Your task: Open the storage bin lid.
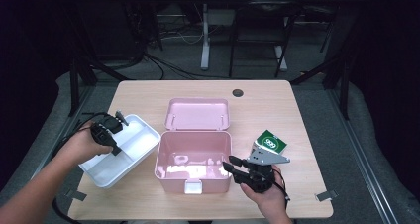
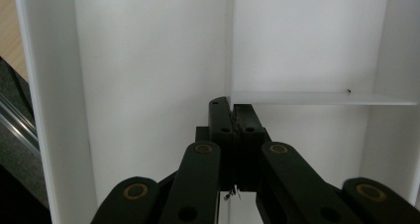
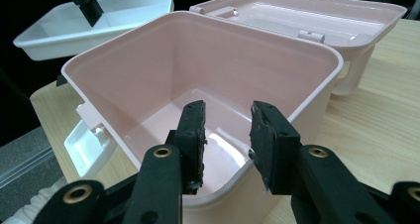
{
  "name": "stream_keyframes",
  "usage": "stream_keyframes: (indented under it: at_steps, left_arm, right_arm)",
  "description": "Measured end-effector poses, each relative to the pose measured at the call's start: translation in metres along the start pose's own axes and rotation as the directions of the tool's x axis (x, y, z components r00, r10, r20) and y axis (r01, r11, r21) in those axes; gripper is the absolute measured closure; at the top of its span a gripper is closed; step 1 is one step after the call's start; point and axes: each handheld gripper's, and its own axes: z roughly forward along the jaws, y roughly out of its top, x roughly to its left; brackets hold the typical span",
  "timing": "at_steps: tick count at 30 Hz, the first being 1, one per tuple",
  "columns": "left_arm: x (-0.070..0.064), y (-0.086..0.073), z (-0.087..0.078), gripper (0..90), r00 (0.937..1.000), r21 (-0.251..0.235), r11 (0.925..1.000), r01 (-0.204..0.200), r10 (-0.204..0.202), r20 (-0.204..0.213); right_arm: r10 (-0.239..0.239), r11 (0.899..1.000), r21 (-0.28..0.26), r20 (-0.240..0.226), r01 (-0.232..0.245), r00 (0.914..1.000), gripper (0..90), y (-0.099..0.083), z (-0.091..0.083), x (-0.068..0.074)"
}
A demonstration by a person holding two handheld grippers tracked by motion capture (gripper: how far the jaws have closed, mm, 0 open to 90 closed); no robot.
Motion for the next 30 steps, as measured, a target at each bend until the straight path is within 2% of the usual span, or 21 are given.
stream_keyframes:
  at_steps: [5, 20, 30]
  left_arm:
    - [0.000, 0.000, 0.019, 89.2, 0.9998, 0.016, 0.9997, 0.018, -0.018, 0.005]
    - [0.001, 0.000, 0.054, 89.2, 0.9984, 0.019, 0.9984, 0.052, -0.053, 0.019]
    - [0.004, -0.003, 0.070, 89.2, 0.9972, 0.004, 0.9976, 0.069, -0.069, 0.031]
  right_arm:
    - [0.001, 1.000, 0.000, 0.001, -0.001, 1.0000, 66.5, 0.000, 0.000, 0.000]
    - [0.001, 1.000, -0.001, 0.002, -0.001, 1.0000, 66.3, 0.000, 0.000, 0.000]
    - [0.004, 1.000, -0.009, -0.003, -0.004, 1.0000, 66.2, -0.001, 0.000, 0.000]
